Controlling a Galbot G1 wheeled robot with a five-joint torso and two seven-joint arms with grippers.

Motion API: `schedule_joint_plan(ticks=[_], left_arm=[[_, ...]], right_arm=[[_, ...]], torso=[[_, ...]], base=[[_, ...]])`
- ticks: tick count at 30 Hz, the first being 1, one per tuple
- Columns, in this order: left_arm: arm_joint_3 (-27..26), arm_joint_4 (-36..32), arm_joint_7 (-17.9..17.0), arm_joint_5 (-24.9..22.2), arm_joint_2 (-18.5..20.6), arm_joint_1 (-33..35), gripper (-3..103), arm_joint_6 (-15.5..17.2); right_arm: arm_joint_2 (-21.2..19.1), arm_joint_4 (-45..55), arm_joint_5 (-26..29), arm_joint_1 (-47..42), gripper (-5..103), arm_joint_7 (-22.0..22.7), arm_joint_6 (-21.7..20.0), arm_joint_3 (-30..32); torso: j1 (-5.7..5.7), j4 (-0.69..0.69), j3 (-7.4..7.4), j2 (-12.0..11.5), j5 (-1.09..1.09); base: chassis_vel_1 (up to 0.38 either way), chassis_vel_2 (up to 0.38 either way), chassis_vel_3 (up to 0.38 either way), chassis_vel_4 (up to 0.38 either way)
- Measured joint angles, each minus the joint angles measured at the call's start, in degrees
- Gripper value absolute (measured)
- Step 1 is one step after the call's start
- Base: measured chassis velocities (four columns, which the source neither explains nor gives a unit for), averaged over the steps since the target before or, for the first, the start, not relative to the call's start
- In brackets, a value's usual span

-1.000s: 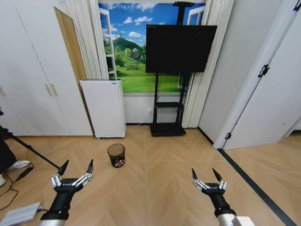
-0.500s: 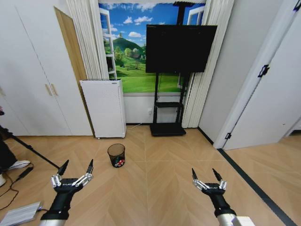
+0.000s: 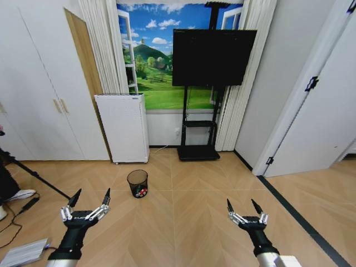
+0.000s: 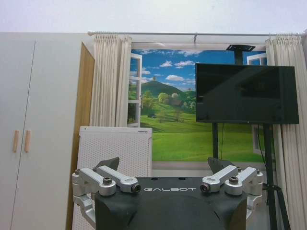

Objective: Pick up the trash bin and place the garbage on the floor into it.

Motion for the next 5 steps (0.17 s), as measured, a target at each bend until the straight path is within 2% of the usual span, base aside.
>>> schedule_joint_plan(ticks=[5], left_arm=[[0.00, 0.00, 0.00, 0.00, 0.00, 0.00, 100, 0.00]], right_arm=[[0.00, 0.00, 0.00, 0.00, 100, 0.00, 0.00, 0.00]], torso=[[0.00, 0.00, 0.00, 0.00, 0.00]], base=[[0.000, 0.000, 0.000, 0.000]])
